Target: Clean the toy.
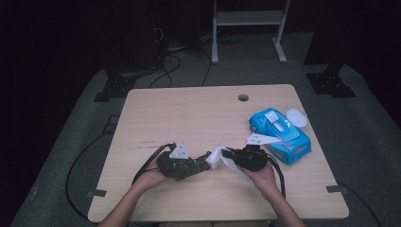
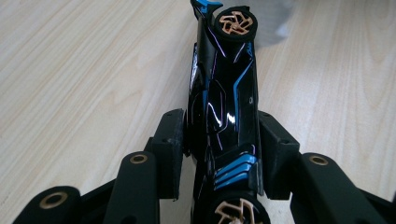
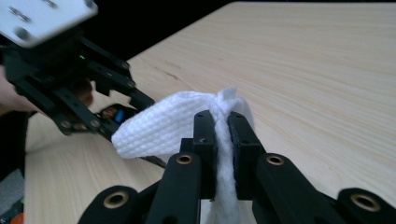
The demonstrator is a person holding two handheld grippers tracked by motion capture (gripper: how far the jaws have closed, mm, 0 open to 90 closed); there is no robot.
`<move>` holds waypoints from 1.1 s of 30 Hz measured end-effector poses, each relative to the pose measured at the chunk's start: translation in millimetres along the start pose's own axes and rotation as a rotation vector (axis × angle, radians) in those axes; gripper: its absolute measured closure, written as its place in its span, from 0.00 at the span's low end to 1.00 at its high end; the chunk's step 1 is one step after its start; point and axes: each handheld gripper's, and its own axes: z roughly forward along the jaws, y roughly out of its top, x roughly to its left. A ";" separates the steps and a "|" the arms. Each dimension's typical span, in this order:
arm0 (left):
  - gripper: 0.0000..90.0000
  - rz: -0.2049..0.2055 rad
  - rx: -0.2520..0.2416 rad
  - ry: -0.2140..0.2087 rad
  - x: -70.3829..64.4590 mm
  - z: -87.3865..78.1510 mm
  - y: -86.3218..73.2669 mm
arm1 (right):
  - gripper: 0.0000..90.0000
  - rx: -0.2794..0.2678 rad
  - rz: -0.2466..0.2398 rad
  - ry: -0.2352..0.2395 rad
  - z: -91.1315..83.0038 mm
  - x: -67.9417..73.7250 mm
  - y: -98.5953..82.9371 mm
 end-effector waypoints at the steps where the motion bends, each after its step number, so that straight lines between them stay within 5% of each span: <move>1: 0.64 -0.002 -0.004 -0.001 0.0 -1.8 -2.0 | 0.92 0.006 0.002 -0.003 0.5 -1.3 -0.9; 8: 0.65 -0.011 -0.001 -0.005 3.0 -9.9 -10.3 | 0.92 0.047 -0.016 -0.009 7.0 1.6 -5.3; 14: 0.55 0.001 0.014 -0.013 0.1 -4.8 6.8 | 0.92 0.063 -0.035 -0.014 9.5 4.5 -6.0; 19: 0.53 0.033 0.058 0.000 -4.1 4.6 23.0 | 0.92 0.061 -0.043 -0.020 5.6 3.5 -6.9; 21: 0.52 0.071 0.133 0.013 -7.8 13.8 32.8 | 0.92 0.059 -0.039 -0.023 2.0 1.8 -9.3; 28: 0.54 0.103 0.252 0.044 -12.8 32.6 41.6 | 0.92 0.070 -0.048 -0.022 2.3 2.1 -11.6; 33: 0.62 0.103 0.231 0.041 -12.7 31.6 41.5 | 0.91 0.080 -0.040 -0.023 3.0 0.4 -12.2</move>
